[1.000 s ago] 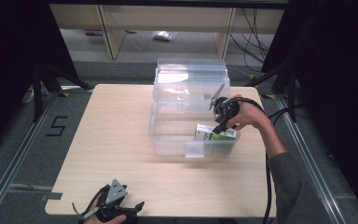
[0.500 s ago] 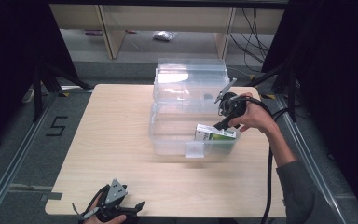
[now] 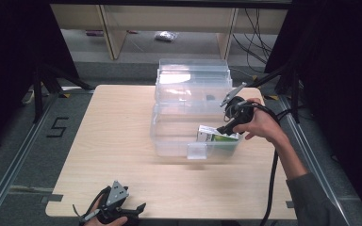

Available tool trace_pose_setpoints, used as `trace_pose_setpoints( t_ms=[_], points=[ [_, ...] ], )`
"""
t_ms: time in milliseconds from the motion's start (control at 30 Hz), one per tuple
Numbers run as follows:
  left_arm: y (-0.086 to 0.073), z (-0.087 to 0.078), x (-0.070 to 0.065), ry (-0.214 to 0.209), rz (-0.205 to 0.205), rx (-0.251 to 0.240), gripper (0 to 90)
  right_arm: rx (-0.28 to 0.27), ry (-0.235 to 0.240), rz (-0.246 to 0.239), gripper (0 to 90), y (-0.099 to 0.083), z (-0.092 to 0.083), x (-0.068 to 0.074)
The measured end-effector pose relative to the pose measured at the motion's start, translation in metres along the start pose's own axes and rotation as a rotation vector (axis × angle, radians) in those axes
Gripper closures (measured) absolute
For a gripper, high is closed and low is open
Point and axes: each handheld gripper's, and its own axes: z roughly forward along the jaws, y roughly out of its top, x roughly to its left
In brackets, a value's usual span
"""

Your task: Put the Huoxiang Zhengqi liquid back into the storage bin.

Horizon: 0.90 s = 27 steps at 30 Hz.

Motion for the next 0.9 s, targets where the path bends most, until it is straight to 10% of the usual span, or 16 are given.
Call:
trace_pose_setpoints(
  t_ms=[900],
  points=[
    [0.000,0.000,0.001,0.009,0.009,0.012,15.0,-0.214,-0.038,0.084,23.5,-0.043,-0.013,0.043]
  ],
)
